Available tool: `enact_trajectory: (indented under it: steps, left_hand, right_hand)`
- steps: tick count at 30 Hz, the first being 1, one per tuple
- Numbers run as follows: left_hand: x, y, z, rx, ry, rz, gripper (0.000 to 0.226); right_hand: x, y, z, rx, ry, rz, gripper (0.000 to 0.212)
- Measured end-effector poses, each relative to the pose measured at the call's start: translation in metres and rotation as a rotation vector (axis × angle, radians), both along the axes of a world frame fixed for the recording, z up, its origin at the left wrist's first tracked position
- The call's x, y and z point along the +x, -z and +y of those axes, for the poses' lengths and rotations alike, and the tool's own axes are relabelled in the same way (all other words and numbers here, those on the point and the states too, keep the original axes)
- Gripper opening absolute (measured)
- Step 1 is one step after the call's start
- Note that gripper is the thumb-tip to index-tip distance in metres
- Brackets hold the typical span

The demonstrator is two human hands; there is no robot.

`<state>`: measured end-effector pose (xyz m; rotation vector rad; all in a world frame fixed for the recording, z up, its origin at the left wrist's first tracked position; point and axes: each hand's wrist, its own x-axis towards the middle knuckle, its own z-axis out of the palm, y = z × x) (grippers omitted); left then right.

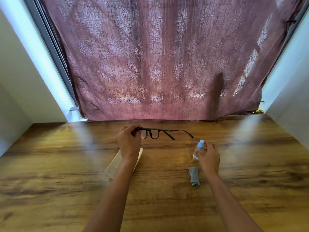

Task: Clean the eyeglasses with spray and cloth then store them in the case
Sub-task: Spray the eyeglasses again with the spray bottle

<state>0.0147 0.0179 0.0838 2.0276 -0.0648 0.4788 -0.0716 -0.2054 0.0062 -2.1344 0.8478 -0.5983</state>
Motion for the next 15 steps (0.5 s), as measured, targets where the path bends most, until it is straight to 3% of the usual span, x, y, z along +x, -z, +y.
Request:
enact_trajectory:
  steps: [7, 15]
  left_hand:
    - [0.004, 0.001, -0.006, 0.014, -0.014, -0.002, 0.022]
    - [0.009, 0.009, -0.011, -0.027, -0.005, 0.018, 0.020]
  right_hand:
    - [0.002, 0.006, -0.002, 0.036, 0.008, 0.024, 0.035]
    - [-0.002, 0.007, 0.002, 0.033, 0.000, -0.023, 0.038]
